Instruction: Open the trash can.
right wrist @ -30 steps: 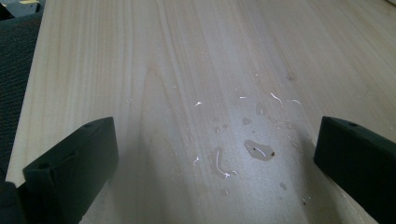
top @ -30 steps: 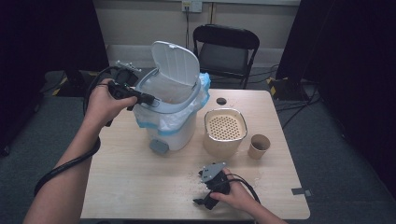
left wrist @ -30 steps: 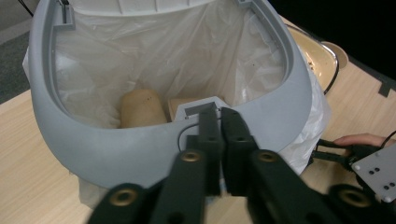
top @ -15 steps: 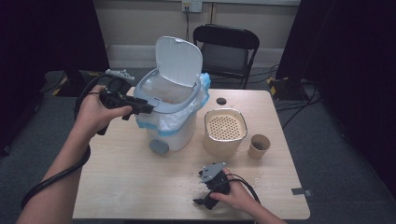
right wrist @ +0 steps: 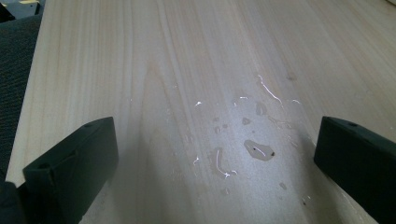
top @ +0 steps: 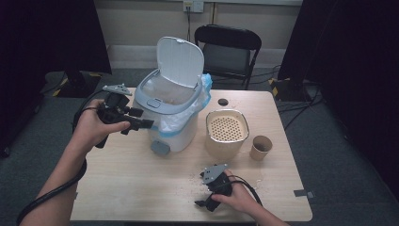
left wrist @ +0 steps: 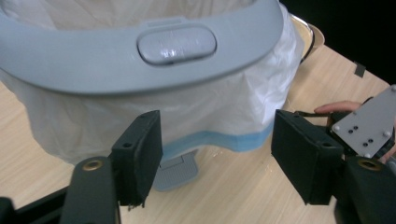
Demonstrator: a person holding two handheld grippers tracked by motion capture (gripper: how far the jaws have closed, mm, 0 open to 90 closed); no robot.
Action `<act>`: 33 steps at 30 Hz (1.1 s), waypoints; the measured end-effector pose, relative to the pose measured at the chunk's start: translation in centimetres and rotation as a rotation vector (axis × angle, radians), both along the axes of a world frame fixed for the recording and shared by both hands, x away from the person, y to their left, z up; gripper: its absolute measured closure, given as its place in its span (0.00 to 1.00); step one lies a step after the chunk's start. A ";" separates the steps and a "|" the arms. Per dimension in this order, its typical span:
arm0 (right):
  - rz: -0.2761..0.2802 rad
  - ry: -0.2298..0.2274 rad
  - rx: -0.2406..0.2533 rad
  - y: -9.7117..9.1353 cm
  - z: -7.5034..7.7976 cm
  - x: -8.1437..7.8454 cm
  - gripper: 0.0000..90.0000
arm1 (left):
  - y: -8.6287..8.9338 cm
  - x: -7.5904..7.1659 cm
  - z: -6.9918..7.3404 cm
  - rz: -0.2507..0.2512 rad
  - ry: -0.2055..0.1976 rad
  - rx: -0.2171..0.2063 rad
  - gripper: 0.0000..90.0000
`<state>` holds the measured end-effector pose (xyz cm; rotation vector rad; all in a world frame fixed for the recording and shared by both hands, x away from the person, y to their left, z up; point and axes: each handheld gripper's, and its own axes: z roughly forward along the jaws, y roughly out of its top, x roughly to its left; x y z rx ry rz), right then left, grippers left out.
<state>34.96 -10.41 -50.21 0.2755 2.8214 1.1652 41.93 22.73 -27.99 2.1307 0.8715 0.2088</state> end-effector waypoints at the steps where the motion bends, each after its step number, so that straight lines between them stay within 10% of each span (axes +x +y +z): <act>1: -0.002 0.000 0.000 0.0 0.0 0.0 0.00 | 0.0 0.0 0.0 0.000 0.000 0.000 0.34; 33: -0.013 -0.006 -0.015 -0.3 0.2 -0.2 0.03 | -0.5 -1.5 -6.0 -0.106 0.065 -0.051 0.21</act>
